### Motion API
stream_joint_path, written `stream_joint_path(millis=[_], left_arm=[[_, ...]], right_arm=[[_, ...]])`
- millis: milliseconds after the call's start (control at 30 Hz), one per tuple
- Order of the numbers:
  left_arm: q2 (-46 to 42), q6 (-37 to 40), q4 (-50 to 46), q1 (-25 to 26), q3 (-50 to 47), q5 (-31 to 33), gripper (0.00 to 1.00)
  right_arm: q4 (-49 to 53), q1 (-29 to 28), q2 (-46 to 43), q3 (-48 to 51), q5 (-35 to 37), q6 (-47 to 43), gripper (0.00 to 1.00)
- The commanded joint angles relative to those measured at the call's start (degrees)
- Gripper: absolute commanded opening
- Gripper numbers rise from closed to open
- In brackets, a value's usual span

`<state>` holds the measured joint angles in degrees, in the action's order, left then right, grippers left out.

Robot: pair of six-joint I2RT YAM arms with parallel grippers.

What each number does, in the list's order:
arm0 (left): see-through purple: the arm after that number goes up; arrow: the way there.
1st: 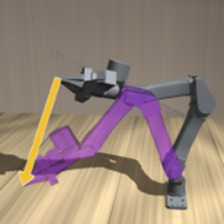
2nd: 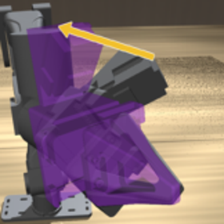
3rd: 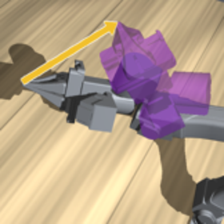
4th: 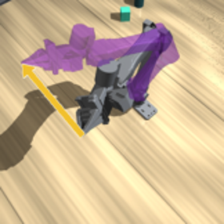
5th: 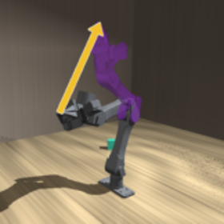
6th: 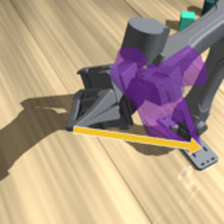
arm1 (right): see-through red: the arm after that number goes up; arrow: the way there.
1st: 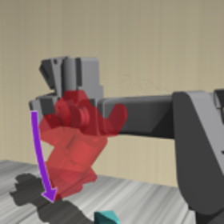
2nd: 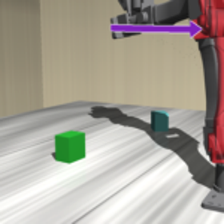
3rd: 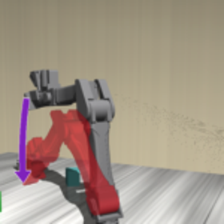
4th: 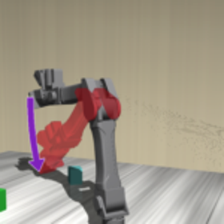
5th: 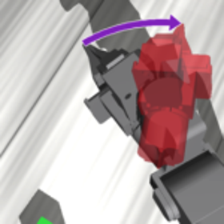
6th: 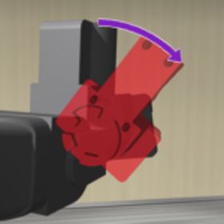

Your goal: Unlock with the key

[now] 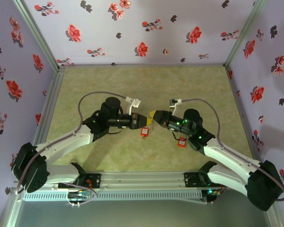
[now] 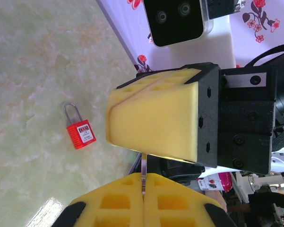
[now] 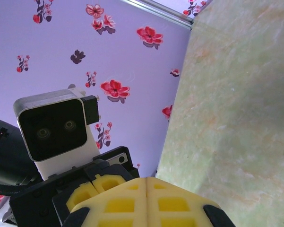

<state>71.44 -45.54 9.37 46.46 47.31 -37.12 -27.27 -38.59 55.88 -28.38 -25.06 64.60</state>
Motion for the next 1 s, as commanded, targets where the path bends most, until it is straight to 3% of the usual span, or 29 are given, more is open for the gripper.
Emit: stream_joint_path(millis=[0,133,267,633,967], left_arm=[[0.6,-1.3,4.9,0.5,0.8,-0.4,0.15],[-0.5,-4.4,9.8,0.3,-2.1,1.2,0.44],[-1.5,-8.5,15.8,0.5,-5.7,2.6,0.49],[-1.3,-13.2,23.9,2.4,-9.7,3.7,0.42],[-1.6,-12.5,22.8,2.3,-9.7,4.5,0.22]], right_arm=[[-1.5,-1.2,-2.4,0.3,1.8,1.2,0.00],[1.5,-1.2,-5.1,-0.1,5.5,0.9,0.00],[2.0,-1.2,-6.0,0.1,7.7,1.1,0.00],[0.1,-1.2,-4.0,-0.1,8.2,1.7,0.00],[0.0,-1.2,-4.9,1.3,8.6,1.8,0.00]])
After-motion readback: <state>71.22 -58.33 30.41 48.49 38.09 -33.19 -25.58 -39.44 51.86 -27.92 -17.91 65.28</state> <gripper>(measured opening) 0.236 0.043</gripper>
